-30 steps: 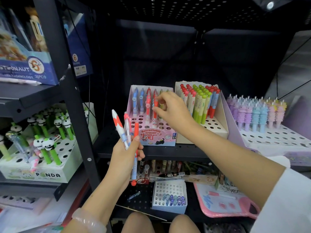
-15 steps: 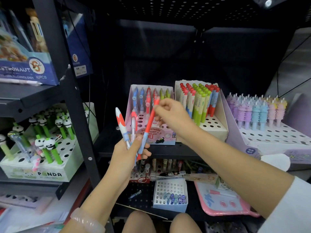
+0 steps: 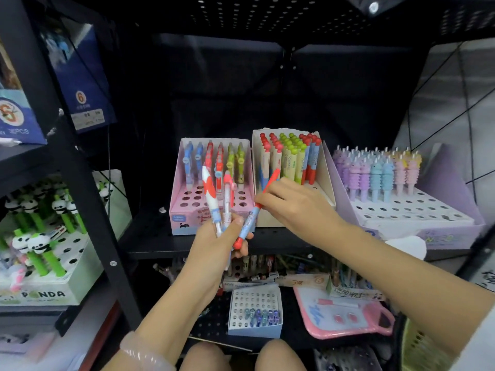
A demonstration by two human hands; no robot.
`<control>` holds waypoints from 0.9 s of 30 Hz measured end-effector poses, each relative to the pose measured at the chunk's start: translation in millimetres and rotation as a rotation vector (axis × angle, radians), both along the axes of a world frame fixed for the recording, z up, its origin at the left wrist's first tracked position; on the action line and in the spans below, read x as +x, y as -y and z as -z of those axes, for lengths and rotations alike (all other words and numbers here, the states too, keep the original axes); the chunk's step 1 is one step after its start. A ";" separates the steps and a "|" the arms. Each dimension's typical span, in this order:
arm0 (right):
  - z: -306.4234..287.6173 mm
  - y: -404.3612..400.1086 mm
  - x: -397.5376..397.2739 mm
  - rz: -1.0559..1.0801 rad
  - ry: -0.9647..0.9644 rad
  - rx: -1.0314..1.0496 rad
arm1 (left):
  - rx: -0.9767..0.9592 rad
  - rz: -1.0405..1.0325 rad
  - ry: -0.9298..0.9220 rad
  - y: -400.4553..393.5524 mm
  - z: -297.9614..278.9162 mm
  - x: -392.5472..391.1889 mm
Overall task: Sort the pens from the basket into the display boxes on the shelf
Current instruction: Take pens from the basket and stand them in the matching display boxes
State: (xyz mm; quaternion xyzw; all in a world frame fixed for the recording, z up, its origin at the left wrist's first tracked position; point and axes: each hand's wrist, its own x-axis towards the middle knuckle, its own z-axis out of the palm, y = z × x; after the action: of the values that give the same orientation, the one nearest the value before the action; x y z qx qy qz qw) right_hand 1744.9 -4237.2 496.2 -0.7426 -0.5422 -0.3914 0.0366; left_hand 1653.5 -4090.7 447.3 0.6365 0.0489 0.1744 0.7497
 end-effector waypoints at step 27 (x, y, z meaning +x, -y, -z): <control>-27.3 33.2 100.2 0.525 -0.742 0.392 | 0.112 0.029 -0.031 32.8 -2.3 38.0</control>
State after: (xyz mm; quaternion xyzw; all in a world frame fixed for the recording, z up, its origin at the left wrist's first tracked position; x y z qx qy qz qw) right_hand 1845.1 -4270.5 523.5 -0.9225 -0.2035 -0.1911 0.2665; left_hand 1691.5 -4123.5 449.6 0.6807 0.0413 0.1560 0.7146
